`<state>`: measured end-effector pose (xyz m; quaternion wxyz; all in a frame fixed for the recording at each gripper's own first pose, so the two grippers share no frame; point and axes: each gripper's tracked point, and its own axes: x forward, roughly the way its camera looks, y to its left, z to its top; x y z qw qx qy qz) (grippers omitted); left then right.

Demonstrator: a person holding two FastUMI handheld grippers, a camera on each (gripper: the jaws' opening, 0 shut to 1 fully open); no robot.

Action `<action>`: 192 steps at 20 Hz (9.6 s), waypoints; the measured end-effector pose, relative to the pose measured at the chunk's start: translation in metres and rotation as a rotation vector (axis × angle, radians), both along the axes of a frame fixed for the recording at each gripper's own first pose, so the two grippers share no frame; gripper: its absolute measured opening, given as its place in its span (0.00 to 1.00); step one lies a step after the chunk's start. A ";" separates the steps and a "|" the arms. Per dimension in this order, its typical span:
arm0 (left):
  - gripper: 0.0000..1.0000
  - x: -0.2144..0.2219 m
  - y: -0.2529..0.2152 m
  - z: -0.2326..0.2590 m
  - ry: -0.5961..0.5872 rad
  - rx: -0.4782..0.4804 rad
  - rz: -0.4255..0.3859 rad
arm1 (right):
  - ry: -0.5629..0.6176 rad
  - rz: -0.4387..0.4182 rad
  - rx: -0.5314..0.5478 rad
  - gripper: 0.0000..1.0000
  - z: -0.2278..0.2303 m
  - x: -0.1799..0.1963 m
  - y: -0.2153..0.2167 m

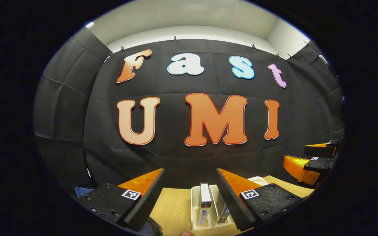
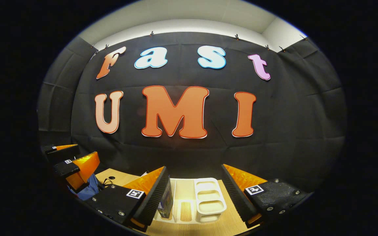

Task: Open the schoolbag, grab two books from the bookshelf and put them into the schoolbag.

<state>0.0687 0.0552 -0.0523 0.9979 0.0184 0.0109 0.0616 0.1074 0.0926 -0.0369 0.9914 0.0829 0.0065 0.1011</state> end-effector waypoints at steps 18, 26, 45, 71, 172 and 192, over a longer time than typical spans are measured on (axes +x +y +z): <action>0.95 -0.036 0.100 -0.144 0.471 0.133 0.058 | 0.084 0.051 -0.058 0.96 -0.040 0.016 0.047; 0.95 -0.116 0.131 -0.258 0.805 0.445 0.035 | 0.143 0.028 -0.071 0.96 -0.069 0.038 0.033; 0.67 -0.176 0.150 -0.342 1.060 0.770 0.005 | 0.166 -0.005 -0.094 0.96 -0.086 0.047 0.023; 0.02 -0.098 0.215 -0.167 0.873 0.272 0.080 | 0.289 0.358 -0.136 0.96 -0.058 0.032 0.180; 0.01 -0.022 0.280 -0.118 0.901 -0.114 -0.118 | 1.217 0.548 0.795 0.40 -0.182 -0.126 0.532; 0.01 -0.026 0.270 -0.125 0.903 -0.154 -0.113 | 1.467 0.539 0.474 0.96 -0.190 -0.183 0.485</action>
